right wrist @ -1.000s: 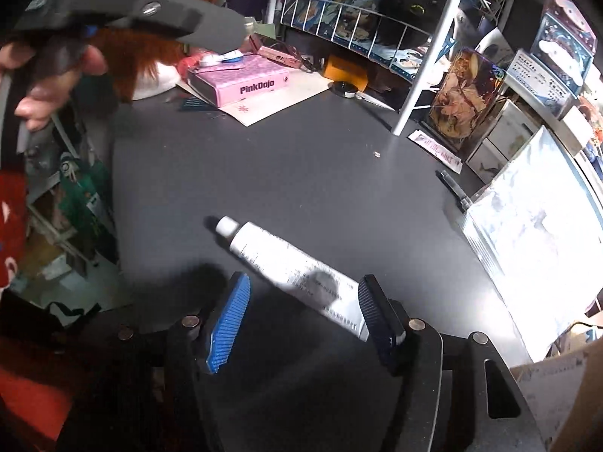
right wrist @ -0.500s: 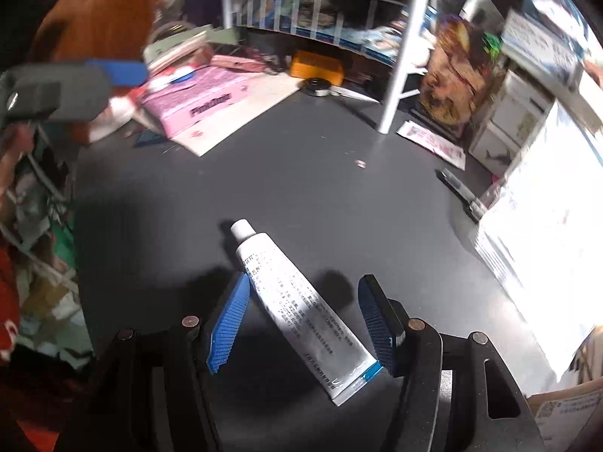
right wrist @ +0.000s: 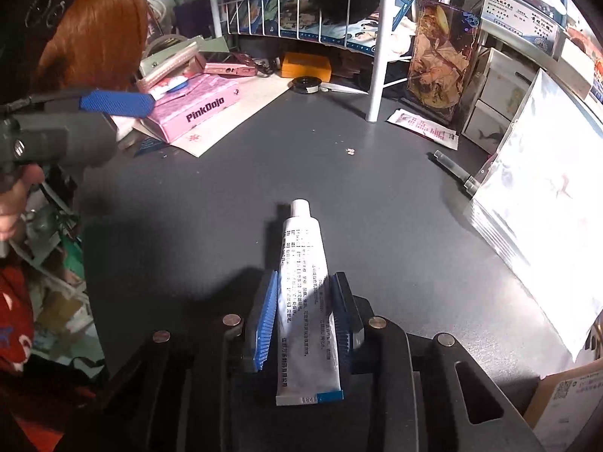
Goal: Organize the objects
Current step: 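Grasp the white ointment tube on the desk with the right gripper, then lift the tube, carry it into the box and open the right gripper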
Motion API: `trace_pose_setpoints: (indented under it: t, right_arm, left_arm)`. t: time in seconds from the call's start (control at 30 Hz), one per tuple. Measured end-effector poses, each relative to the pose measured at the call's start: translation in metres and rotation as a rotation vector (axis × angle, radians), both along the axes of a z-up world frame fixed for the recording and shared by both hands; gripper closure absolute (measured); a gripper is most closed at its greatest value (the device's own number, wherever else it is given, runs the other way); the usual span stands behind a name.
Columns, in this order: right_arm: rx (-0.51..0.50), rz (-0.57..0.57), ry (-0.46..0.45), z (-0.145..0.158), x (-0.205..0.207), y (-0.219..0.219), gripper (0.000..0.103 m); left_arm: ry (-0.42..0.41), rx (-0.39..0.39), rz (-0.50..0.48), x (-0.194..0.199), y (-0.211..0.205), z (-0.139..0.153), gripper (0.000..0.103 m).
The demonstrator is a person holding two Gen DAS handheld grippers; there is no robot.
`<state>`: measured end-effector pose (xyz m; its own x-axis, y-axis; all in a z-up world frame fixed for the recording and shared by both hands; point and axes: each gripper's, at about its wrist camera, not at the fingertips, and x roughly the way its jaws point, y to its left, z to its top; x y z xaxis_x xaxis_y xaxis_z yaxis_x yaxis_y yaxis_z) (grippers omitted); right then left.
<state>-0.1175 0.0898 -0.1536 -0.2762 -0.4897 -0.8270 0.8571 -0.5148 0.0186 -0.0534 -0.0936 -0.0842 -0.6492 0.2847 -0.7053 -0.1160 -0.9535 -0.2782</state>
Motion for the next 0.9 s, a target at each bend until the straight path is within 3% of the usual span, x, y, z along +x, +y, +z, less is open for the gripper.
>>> trace_pose_setpoints:
  t: [0.37, 0.9]
  right_arm:
    - [-0.066, 0.005, -0.003, 0.01, 0.011, 0.004, 0.08]
    - [-0.03, -0.008, 0.041, -0.002, 0.017, 0.001, 0.08]
  left_arm:
    - [-0.051, 0.038, -0.021, -0.016, 0.011, -0.016, 0.015]
    - [-0.078, 0.055, -0.023, -0.024, 0.015, -0.025, 0.015]
